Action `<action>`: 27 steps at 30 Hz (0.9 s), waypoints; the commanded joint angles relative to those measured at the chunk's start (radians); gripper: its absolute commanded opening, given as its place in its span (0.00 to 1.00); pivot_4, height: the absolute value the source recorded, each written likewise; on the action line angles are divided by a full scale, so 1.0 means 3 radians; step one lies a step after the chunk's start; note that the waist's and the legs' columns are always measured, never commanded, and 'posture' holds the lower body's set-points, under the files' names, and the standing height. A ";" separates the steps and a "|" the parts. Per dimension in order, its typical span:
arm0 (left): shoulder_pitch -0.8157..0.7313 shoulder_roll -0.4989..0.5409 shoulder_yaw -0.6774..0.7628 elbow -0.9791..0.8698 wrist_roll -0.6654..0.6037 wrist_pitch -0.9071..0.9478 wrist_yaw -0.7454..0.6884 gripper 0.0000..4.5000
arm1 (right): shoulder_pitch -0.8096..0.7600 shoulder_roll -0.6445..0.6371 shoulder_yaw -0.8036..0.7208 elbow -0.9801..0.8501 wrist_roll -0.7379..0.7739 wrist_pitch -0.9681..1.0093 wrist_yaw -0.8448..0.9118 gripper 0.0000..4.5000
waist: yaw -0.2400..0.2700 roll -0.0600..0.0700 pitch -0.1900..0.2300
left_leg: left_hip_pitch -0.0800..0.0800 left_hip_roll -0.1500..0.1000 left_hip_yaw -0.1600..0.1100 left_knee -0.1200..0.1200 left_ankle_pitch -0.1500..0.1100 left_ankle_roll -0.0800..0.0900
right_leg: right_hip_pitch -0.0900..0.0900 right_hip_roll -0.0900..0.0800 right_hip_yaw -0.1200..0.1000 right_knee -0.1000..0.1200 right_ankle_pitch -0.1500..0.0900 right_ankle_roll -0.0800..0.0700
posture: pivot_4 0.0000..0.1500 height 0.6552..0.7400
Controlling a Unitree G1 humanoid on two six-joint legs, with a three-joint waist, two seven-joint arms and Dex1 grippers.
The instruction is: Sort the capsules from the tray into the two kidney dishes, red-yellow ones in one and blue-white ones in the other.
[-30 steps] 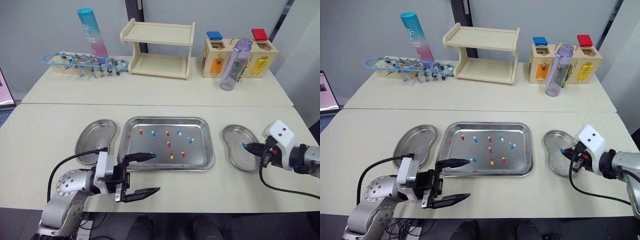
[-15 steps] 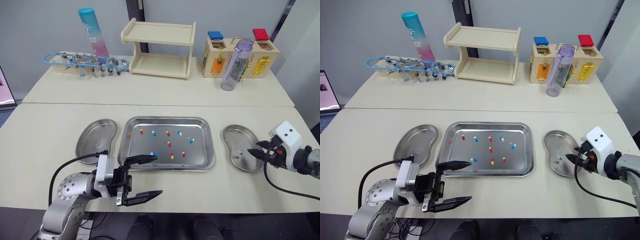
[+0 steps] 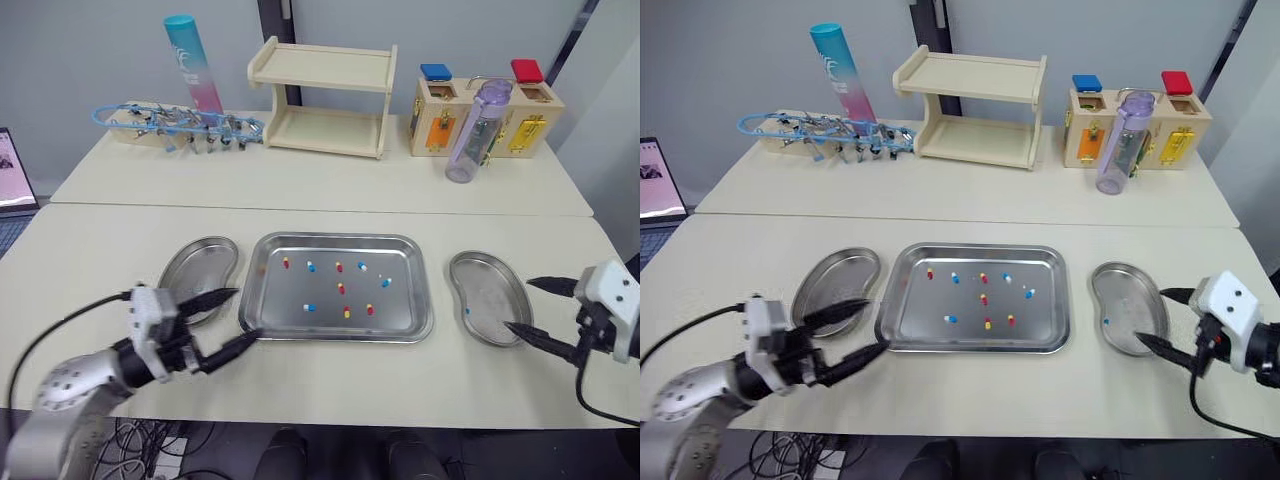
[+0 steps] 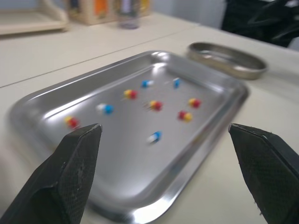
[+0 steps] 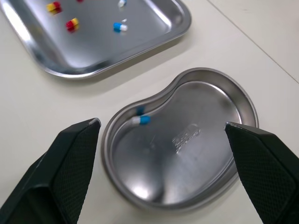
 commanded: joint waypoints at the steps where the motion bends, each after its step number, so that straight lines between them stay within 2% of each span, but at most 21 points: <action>1: 0.0012 0.0246 0.0488 0.0594 0.0189 0.0037 0.0155 1.00 | 0.0140 -0.0148 -0.0268 0.0248 0.0079 -0.0206 0.0292 1.00 | -0.0002 0.0000 0.0000 | 0.0000 0.0000 0.0000 0.0000 0.0000 0.0000 | 0.0000 0.0000 0.0000 0.0000 0.0000 0.0000 | 1.00 1.00; 6: 0.0093 0.0557 0.0928 0.1466 0.0327 -0.0208 -0.0081 1.00 | 0.0368 -0.0347 -0.0381 0.0685 -0.0006 -0.0378 0.0579 1.00 | -0.0004 -0.0004 0.0002 | -0.0001 0.0000 0.0002 -0.0004 0.0000 -0.0001 | -0.0001 0.0000 0.0001 -0.0004 -0.0001 -0.0001 | 1.00 1.00; 13: 0.0128 0.0717 0.0986 0.2264 0.0606 -0.0493 -0.0145 1.00 | 0.0494 -0.0351 -0.0300 0.0990 -0.0170 -0.0861 0.0632 1.00 | -0.0007 -0.0005 0.0002 | 0.0000 0.0001 0.0003 -0.0008 -0.0001 -0.0001 | -0.0002 -0.0001 0.0001 -0.0005 -0.0001 0.0000 | 1.00 1.00; 22: 0.0404 0.0533 0.0945 0.1795 0.0550 -0.0219 -0.0176 1.00 | 0.0489 -0.0387 -0.0275 0.0947 -0.0048 -0.0968 0.0737 1.00 | -0.0006 -0.0007 0.0002 | 0.0000 0.0001 0.0007 -0.0009 -0.0001 -0.0003 | -0.0002 -0.0003 0.0003 -0.0005 -0.0001 0.0000 | 1.00 1.00; 27: 0.0505 0.0454 0.0993 0.1602 0.0538 -0.0121 -0.0132 1.00 | 0.0272 -0.0266 0.0033 0.0235 0.0317 -0.0607 0.0572 1.00 | -0.0032 -0.0008 0.0001 | 0.0002 0.0004 0.0006 -0.0009 -0.0001 -0.0003 | -0.0001 -0.0002 0.0003 -0.0002 -0.0001 0.0000 | 1.00 1.00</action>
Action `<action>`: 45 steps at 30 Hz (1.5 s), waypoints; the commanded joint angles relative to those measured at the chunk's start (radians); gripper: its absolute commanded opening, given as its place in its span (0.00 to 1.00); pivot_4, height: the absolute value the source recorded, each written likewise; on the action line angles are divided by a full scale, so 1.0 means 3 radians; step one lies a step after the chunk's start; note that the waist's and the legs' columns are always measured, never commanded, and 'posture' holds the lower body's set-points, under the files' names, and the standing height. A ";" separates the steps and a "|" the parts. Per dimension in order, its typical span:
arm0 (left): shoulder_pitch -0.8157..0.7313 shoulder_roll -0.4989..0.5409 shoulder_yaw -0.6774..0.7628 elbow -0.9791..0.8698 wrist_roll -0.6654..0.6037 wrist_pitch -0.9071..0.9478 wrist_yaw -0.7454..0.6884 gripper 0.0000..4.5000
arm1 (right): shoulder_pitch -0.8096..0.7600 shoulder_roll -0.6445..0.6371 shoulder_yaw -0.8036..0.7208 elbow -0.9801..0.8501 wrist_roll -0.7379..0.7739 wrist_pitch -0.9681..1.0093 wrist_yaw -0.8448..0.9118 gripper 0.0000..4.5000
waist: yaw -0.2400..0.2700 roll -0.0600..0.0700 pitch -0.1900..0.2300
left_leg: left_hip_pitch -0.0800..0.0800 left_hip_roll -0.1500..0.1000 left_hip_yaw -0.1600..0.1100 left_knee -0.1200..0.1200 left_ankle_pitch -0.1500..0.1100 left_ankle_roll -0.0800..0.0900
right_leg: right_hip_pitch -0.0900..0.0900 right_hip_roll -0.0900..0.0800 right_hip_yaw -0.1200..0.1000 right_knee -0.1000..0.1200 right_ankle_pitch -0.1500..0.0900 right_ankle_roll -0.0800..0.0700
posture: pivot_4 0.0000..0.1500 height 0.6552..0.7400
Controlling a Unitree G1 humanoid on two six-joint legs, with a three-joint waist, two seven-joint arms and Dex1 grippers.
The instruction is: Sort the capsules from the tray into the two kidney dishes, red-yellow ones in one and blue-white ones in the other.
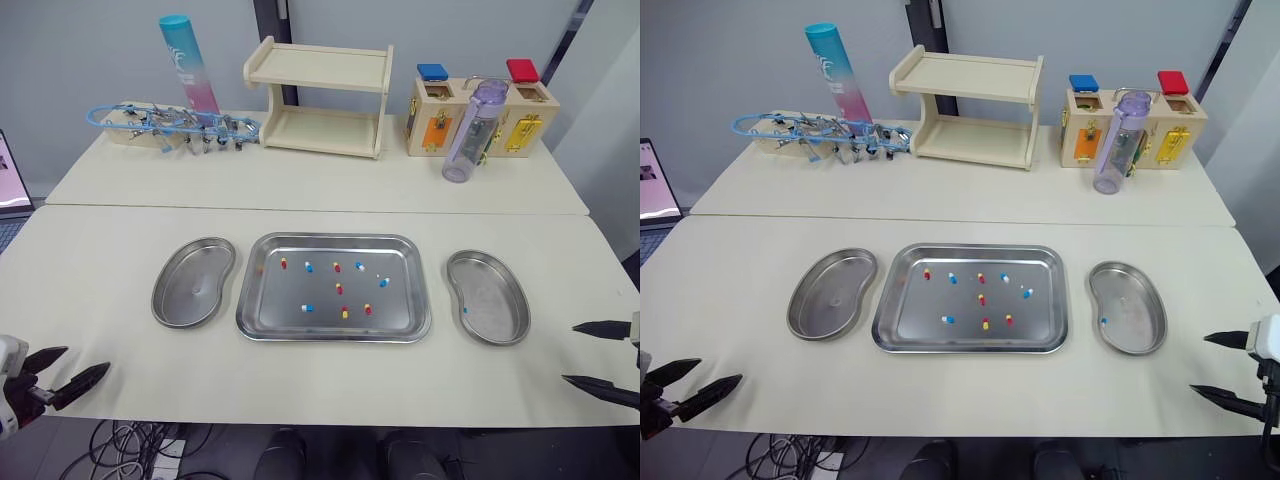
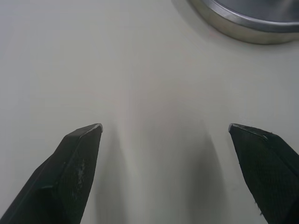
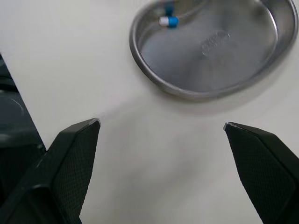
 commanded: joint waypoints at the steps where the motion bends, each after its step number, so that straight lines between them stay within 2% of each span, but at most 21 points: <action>1: 0.0065 -0.0028 0.0111 -0.0178 -0.0049 0.0057 0.0035 1.00 | -0.0207 0.0116 0.0243 -0.0588 0.0323 0.0213 -0.0215 1.00 | -0.0005 -0.0002 -0.0001 | 0.0001 0.0001 0.0000 0.0000 0.0000 0.0000 | 0.0001 0.0000 0.0000 0.0000 0.0000 0.0000 | 1.00 1.00; 6: 0.0163 -0.0081 0.0178 -0.0360 -0.0082 0.0111 0.0059 1.00 | -0.0599 0.0640 0.0831 -0.1090 0.0409 0.0319 -0.0855 1.00 | 0.0001 -0.0014 -0.0007 | -0.0002 0.0000 -0.0001 0.0000 0.0000 -0.0001 | 0.0000 -0.0001 -0.0001 -0.0002 0.0000 0.0000 | 1.00 1.00; 10: 0.0201 -0.0077 0.0208 -0.0556 -0.0121 0.0134 0.0037 1.00 | -0.0675 0.1074 0.1340 -0.1236 0.0195 0.0239 -0.1247 1.00 | 0.0005 -0.0015 -0.0007 | -0.0002 0.0000 -0.0004 0.0000 0.0000 -0.0001 | -0.0001 0.0000 -0.0002 0.0000 0.0000 0.0000 | 1.00 1.00; 17: 0.0087 0.0029 0.0176 -0.0954 -0.0240 0.0322 -0.0071 1.00 | -0.0608 0.1312 0.1743 -0.1199 -0.0075 0.0080 -0.1545 1.00 | 0.0032 -0.0016 -0.0008 | 0.0000 0.0001 -0.0004 0.0000 -0.0001 -0.0001 | 0.0000 0.0000 -0.0002 0.0000 0.0000 0.0000 | 1.00 1.00; 22: -0.0276 0.0098 -0.0131 -0.1379 -0.0261 0.0457 -0.0046 1.00 | -0.0494 0.1445 0.2015 -0.1216 -0.0200 -0.0014 -0.1684 1.00 | 0.0040 -0.0017 -0.0009 | 0.0000 0.0000 -0.0005 0.0000 -0.0001 -0.0001 | 0.0001 0.0000 -0.0003 0.0001 0.0000 0.0000 | 1.00 1.00; 26: -0.0866 0.0235 -0.0691 -0.1529 -0.0171 0.0623 -0.0068 1.00 | -0.0517 0.1535 0.2109 -0.1207 -0.0265 -0.0044 -0.1820 1.00 | 0.0033 -0.0016 -0.0009 | 0.0001 0.0000 -0.0005 0.0001 0.0000 -0.0002 | 0.0001 0.0001 -0.0003 0.0003 0.0001 0.0000 | 1.00 1.00; 31: -0.1829 0.0201 -0.1462 -0.1106 0.0087 0.0514 -0.0274 1.00 | -0.0491 0.1555 0.2192 -0.1222 -0.0290 -0.0035 -0.1921 1.00 | 0.0030 -0.0014 -0.0008 | 0.0001 0.0000 -0.0007 0.0001 0.0000 -0.0002 | 0.0001 0.0004 -0.0005 0.0005 0.0001 0.0000 | 1.00 1.00; 34: -0.2339 0.0066 -0.1853 -0.0635 0.0312 0.0309 -0.0409 0.87 | -0.0495 0.1572 0.2269 -0.1236 -0.0311 0.0002 -0.1972 1.00 | 0.0023 -0.0013 -0.0007 | 0.0000 0.0000 -0.0007 0.0001 0.0000 -0.0002 | 0.0000 0.0005 -0.0006 0.0007 0.0001 0.0000 | 1.00 1.00; 38: -0.2907 -0.0166 -0.2238 0.0034 0.0628 -0.0047 -0.0533 0.59 | -0.0512 0.1609 0.2362 -0.1280 -0.0352 0.0045 -0.2061 1.00 | 0.0000 -0.0013 -0.0007 | -0.0001 0.0000 -0.0009 0.0002 0.0000 -0.0001 | -0.0003 0.0006 -0.0006 0.0010 0.0001 0.0000 | 1.00 1.00; 45: -0.3601 -0.0444 -0.2663 0.0960 0.1047 -0.0504 -0.0829 0.59 | -0.0499 0.1632 0.2457 -0.1371 -0.0364 0.0103 -0.2206 1.00 | -0.0027 -0.0013 -0.0008 | -0.0004 0.0000 -0.0014 0.0007 0.0001 -0.0001 | -0.0002 0.0007 -0.0011 0.0012 0.0001 0.0000 | 1.00 1.00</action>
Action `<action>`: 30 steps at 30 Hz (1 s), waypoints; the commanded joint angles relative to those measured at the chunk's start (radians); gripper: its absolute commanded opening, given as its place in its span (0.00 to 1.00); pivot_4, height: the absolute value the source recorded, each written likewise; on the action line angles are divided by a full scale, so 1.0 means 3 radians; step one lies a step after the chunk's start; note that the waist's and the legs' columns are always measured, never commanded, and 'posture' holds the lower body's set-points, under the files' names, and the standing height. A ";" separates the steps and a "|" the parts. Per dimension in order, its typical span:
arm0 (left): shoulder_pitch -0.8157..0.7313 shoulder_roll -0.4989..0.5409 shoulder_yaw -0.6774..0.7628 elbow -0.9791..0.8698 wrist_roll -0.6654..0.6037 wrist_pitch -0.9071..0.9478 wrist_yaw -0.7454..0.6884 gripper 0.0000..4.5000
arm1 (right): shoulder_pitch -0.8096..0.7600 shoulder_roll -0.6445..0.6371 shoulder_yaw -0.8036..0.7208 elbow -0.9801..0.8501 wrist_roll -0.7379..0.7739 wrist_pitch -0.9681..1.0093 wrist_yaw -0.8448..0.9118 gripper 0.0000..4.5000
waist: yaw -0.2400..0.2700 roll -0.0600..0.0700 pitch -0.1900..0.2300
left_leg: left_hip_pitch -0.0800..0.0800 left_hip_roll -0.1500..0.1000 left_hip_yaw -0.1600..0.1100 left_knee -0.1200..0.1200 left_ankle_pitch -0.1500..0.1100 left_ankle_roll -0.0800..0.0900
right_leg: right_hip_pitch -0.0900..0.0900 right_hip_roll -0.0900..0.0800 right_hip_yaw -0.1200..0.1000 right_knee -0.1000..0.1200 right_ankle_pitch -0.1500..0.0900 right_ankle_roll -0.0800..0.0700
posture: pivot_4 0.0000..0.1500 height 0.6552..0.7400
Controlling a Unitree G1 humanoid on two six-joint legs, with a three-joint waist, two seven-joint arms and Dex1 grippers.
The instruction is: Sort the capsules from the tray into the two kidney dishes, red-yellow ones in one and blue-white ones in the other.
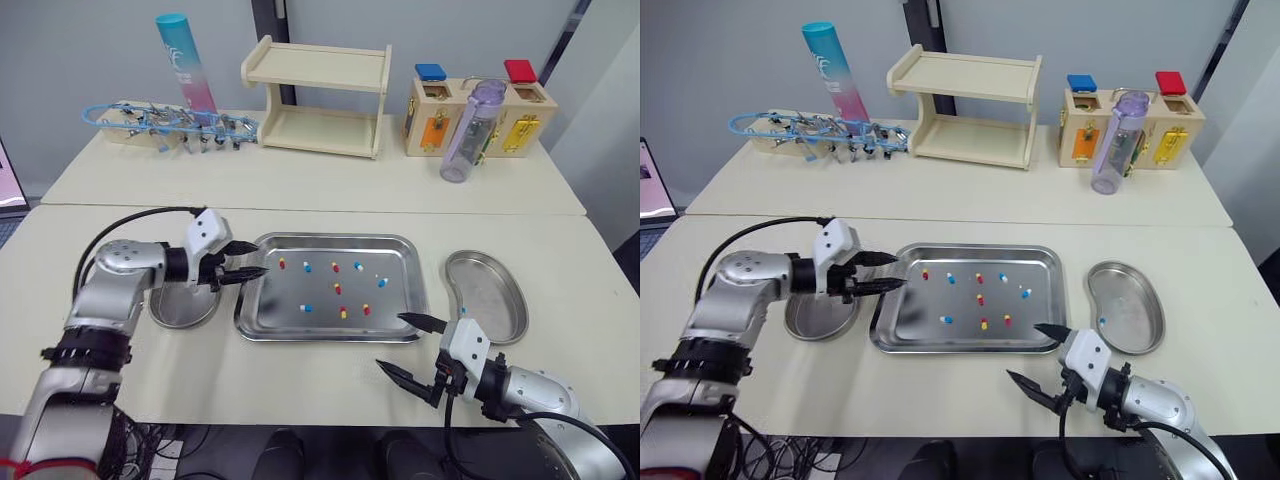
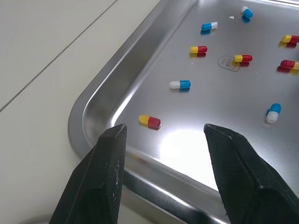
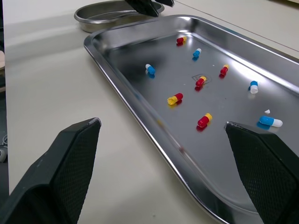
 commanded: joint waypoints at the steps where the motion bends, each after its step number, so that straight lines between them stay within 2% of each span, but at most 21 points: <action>1: -0.0278 -0.0067 -0.0124 0.0349 0.0202 -0.0231 -0.0130 0.59 | 0.0003 0.0016 0.0026 -0.0173 -0.0015 0.0004 -0.0071 1.00 | -0.0009 0.0000 0.0000 | 0.0000 0.0000 0.0000 0.0001 0.0000 0.0000 | 0.0000 0.0000 0.0000 0.0000 0.0000 0.0000 | 1.00 1.00; 14: -0.0826 -0.0426 -0.0487 0.1144 0.0818 -0.0566 -0.0058 0.59 | 0.0080 0.0028 0.0132 -0.0328 -0.0019 0.0103 -0.0252 1.00 | -0.0036 -0.0001 0.0000 | -0.0001 -0.0002 -0.0003 0.0012 0.0000 0.0000 | 0.0000 0.0000 -0.0002 0.0012 0.0000 0.0000 | 1.00 1.00; 24: -0.0876 -0.0424 -0.0455 0.1387 0.0943 -0.0660 0.0024 0.59 | 0.0101 -0.0002 0.0117 -0.0350 -0.0013 0.0106 -0.0262 1.00 | -0.0035 -0.0001 0.0000 | -0.0001 -0.0002 -0.0004 0.0019 0.0000 0.0001 | 0.0000 0.0001 -0.0002 0.0020 0.0000 0.0000 | 1.00 1.00; 30: -0.0857 -0.0385 -0.0487 0.1385 0.0969 -0.0491 -0.0125 0.59 | 0.0089 -0.0034 0.0091 -0.0335 -0.0015 0.0097 -0.0256 1.00 | -0.0042 -0.0001 0.0000 | 0.0001 -0.0002 -0.0004 0.0022 0.0000 0.0001 | 0.0000 0.0002 -0.0001 0.0025 0.0000 0.0001 | 1.00 1.00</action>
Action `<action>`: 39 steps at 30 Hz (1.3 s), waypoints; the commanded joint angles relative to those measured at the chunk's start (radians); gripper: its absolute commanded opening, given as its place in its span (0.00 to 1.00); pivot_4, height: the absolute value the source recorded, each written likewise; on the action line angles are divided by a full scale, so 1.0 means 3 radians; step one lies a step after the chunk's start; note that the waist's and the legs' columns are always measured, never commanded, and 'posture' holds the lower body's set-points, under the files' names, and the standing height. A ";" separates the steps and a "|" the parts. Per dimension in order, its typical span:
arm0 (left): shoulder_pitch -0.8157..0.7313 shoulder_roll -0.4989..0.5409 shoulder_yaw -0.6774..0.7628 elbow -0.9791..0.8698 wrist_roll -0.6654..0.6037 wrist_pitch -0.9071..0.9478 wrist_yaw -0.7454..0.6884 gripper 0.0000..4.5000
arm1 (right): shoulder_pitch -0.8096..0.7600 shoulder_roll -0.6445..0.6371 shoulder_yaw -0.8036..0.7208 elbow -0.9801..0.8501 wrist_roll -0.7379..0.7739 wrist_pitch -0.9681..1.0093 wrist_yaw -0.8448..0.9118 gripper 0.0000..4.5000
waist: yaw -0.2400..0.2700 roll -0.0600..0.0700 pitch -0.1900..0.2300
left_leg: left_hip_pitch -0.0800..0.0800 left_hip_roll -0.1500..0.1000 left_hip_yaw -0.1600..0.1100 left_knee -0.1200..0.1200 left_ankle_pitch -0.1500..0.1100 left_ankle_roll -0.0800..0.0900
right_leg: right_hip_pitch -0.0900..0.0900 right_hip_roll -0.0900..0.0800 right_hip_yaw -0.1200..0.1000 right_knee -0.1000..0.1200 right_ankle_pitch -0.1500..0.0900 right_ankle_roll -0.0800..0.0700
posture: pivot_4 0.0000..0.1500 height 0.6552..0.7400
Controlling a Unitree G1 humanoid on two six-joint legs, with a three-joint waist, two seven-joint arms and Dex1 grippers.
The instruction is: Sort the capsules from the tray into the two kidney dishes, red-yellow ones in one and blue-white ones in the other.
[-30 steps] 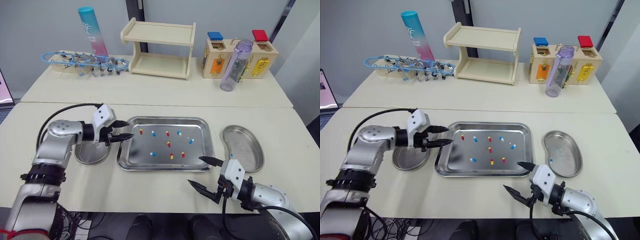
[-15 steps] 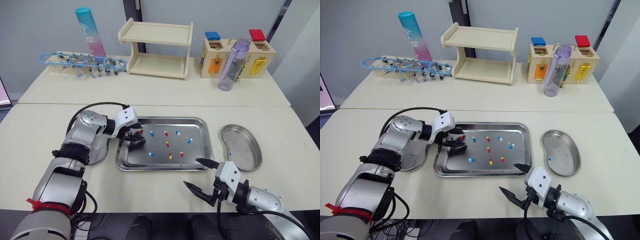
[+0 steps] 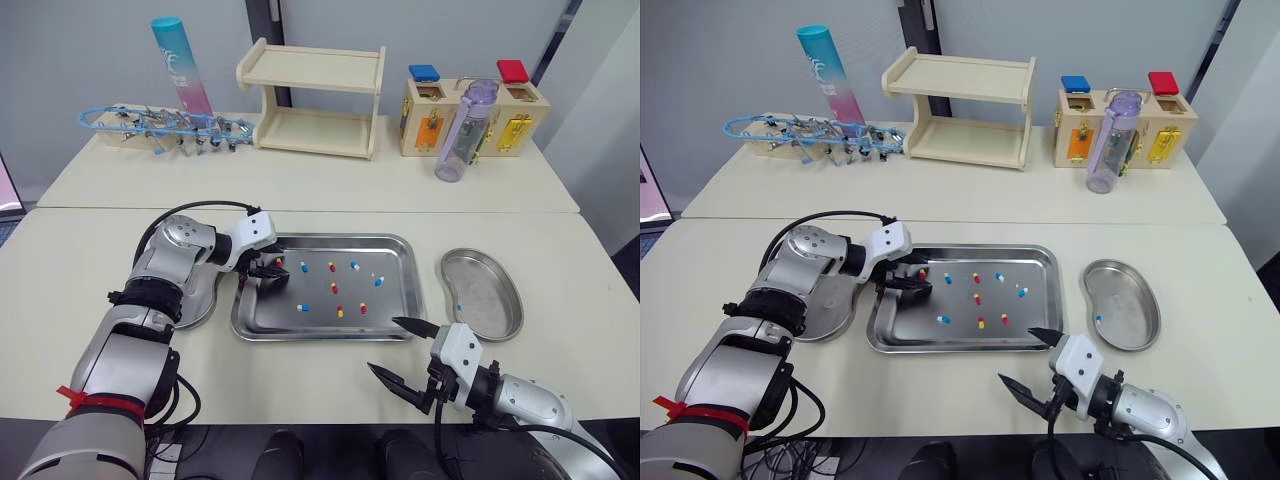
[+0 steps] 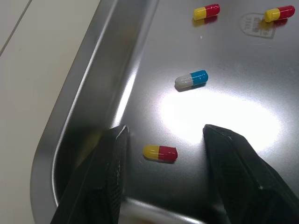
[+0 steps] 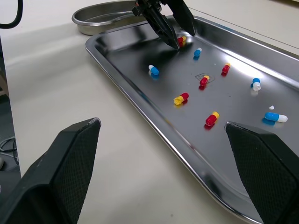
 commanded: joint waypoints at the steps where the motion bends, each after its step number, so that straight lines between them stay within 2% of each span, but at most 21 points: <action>1: 0.0020 0.0061 -0.0030 0.0037 0.0092 0.0094 -0.0053 0.59 | -0.0007 -0.0021 -0.0042 -0.0139 0.0006 -0.0035 -0.0001 1.00 | -0.0001 0.0000 0.0000 | 0.0000 0.0000 0.0000 0.0000 0.0000 0.0000 | 0.0000 0.0000 0.0000 0.0000 0.0000 0.0000 | 1.00 1.00; 3: 0.0026 0.0064 -0.0036 0.0030 0.0100 0.0113 -0.0064 0.59 | -0.0019 -0.0026 -0.0040 -0.0143 0.0008 -0.0025 -0.0001 1.00 | 0.0000 0.0000 0.0000 | 0.0000 0.0000 0.0000 0.0001 0.0000 0.0000 | 0.0001 0.0000 0.0000 0.0000 0.0000 0.0000 | 1.00 1.00; 6: 0.0047 0.0065 -0.0041 0.0014 0.0101 0.0140 -0.0085 0.47 | -0.0040 -0.0029 -0.0046 -0.0148 0.0014 -0.0010 -0.0005 1.00 | -0.0001 0.0000 0.0000 | 0.0001 0.0000 0.0000 0.0002 0.0000 0.0000 | 0.0001 0.0000 0.0000 0.0002 0.0000 0.0000 | 1.00 1.00; 11: 0.0083 0.0055 -0.0022 -0.0024 0.0092 0.0139 -0.0070 0.12 | -0.0049 -0.0036 -0.0047 -0.0153 0.0013 -0.0005 -0.0007 1.00 | 0.0002 0.0000 0.0000 | 0.0001 0.0000 -0.0001 0.0005 0.0000 0.0000 | 0.0002 0.0001 0.0000 0.0004 0.0000 0.0000 | 1.00 1.00; 12: 0.0088 0.0055 -0.0020 -0.0035 0.0090 0.0137 -0.0067 0.10 | -0.0054 -0.0037 -0.0047 -0.0154 0.0014 -0.0001 -0.0006 1.00 | 0.0002 0.0000 0.0000 | 0.0001 0.0000 -0.0001 0.0005 0.0000 0.0000 | 0.0002 0.0001 0.0000 0.0005 0.0000 0.0000 | 1.00 1.00; 19: 0.0121 0.0035 0.0078 -0.0221 -0.0047 0.0212 -0.0119 0.10 | -0.0119 -0.0028 -0.0040 -0.0148 0.0018 0.0036 -0.0007 1.00 | 0.0004 0.0000 0.0000 | 0.0001 0.0000 -0.0001 0.0006 0.0000 0.0000 | 0.0002 0.0001 0.0000 0.0007 0.0000 0.0000 | 1.00 1.00; 25: 0.0171 0.0123 0.0270 -0.0681 -0.0303 0.0522 -0.0248 0.10 | -0.0137 -0.0028 -0.0043 -0.0162 0.0024 0.0062 -0.0012 1.00 | 0.0006 0.0000 0.0000 | -0.0001 0.0000 -0.0002 0.0007 0.0000 0.0000 | 0.0000 0.0001 0.0000 0.0008 0.0000 0.0000 | 1.00 1.00; 32: 0.0539 0.0551 0.0693 -0.1599 -0.0693 0.1044 -0.0265 0.10 | -0.0211 -0.0088 -0.0069 -0.0163 0.0030 0.0057 0.0060 1.00 | -0.0031 0.0000 0.0000 | -0.0001 0.0003 -0.0002 0.0006 0.0000 0.0000 | -0.0003 0.0003 0.0002 0.0011 0.0000 0.0000 | 1.00 1.00; 39: 0.1430 0.1095 0.1538 -0.2537 -0.1036 0.1750 0.0172 0.10 | -0.0701 0.0014 -0.0021 -0.0053 0.0237 0.0144 0.0182 1.00 | -0.0061 0.0002 0.0001 | 0.0001 0.0006 -0.0001 0.0006 0.0000 0.0000 | -0.0004 0.0004 0.0005 0.0013 -0.0001 -0.0001 | 1.00 1.00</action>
